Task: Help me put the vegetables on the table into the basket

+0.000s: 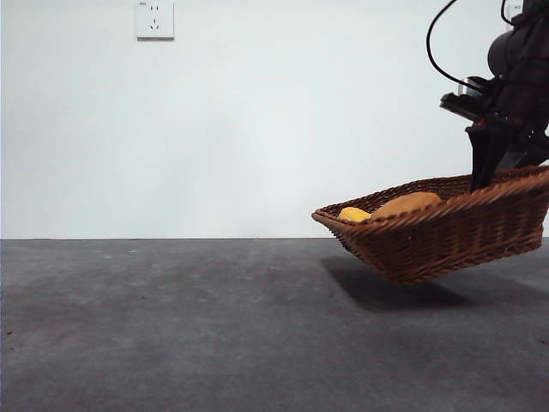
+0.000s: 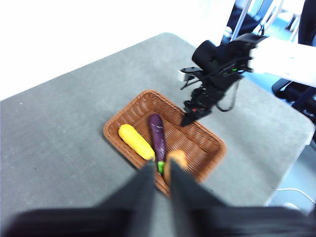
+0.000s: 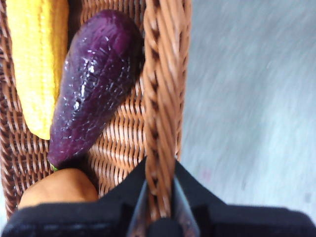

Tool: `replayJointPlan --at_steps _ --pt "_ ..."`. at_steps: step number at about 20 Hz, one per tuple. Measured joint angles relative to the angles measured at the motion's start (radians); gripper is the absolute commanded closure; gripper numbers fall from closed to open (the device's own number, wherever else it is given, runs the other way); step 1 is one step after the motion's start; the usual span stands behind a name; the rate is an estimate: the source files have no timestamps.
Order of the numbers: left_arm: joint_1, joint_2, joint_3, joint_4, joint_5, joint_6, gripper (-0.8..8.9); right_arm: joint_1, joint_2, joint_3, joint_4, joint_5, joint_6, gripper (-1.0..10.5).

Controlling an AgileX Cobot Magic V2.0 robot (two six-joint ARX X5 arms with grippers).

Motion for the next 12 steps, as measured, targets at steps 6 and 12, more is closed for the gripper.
replayJointPlan --at_steps 6,12 --pt "-0.058 -0.302 -0.464 -0.005 0.06 -0.051 8.22 -0.008 0.095 0.0 0.07 -0.046 -0.024 9.5" --pt "-0.061 -0.566 -0.74 -0.006 0.076 -0.132 8.22 -0.018 0.188 0.005 0.09 -0.094 -0.033 9.5"
